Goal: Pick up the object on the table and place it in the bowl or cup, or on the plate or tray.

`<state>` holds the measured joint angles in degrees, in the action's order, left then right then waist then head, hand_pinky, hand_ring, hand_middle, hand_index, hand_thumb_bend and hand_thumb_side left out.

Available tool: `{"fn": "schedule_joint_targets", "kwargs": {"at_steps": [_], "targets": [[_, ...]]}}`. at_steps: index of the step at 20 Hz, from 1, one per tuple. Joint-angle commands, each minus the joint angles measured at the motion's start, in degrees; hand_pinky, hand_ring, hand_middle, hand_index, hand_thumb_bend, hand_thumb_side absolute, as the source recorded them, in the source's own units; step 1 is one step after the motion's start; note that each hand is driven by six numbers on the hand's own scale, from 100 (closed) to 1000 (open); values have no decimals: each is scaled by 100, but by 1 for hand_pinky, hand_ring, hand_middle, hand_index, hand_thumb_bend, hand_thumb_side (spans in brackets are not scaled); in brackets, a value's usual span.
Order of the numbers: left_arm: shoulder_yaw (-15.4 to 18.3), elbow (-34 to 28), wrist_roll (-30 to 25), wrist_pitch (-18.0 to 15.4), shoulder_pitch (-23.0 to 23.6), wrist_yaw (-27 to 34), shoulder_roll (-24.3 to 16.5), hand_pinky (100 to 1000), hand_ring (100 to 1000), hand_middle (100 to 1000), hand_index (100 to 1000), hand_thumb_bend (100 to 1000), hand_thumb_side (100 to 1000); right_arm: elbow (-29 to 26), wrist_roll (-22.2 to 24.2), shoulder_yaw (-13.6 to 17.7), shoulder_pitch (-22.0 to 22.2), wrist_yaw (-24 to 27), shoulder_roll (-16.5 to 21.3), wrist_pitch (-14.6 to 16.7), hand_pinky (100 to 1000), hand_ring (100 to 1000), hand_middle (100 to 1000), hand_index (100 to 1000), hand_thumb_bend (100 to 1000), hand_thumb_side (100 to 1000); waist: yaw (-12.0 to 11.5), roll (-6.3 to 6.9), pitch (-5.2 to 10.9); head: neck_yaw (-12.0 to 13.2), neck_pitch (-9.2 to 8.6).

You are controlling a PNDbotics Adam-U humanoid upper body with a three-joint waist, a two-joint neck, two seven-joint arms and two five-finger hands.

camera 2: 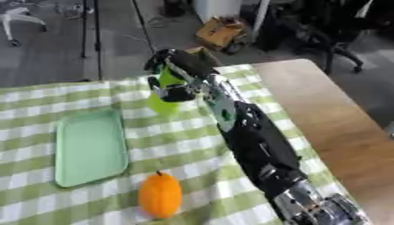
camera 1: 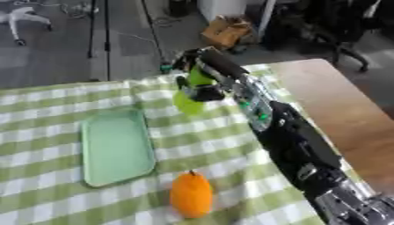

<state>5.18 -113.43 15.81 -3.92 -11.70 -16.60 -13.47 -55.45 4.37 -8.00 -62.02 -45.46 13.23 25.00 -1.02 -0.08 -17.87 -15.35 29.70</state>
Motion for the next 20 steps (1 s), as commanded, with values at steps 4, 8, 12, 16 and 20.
{"fn": "schedule_joint_targets", "kwargs": {"at_steps": [4, 8, 12, 16, 20], "targets": [[-56, -116, -20, -45, -111, 82, -57, 808, 710, 770, 864, 365, 985, -101, 189, -196, -174, -83, -514, 15, 100, 294, 649, 769, 100, 100, -172, 7, 911, -109, -1], [-68, -116, 3, -65, -130, 108, -49, 807, 707, 769, 863, 366, 983, -17, 293, -288, -89, -285, -828, 92, 100, 298, 653, 775, 100, 100, -275, 13, 895, -144, 19], [-77, -116, 10, -75, -149, 115, -41, 807, 707, 768, 862, 367, 983, 42, 397, -367, -26, -420, -997, 191, 100, 301, 655, 778, 100, 100, -286, 3, 880, -160, 25], [-81, -116, 3, -75, -158, 109, -46, 807, 707, 768, 862, 368, 982, 42, 515, -489, 38, -510, -906, 373, 100, 335, 679, 799, 100, 100, -284, -11, 881, -158, 19], [-78, -116, 6, -73, -159, 99, -57, 806, 706, 768, 862, 369, 981, 8, 991, -648, 98, -549, -764, 834, 772, 786, 846, 914, 294, 442, -278, -16, 891, -160, 9]]}}
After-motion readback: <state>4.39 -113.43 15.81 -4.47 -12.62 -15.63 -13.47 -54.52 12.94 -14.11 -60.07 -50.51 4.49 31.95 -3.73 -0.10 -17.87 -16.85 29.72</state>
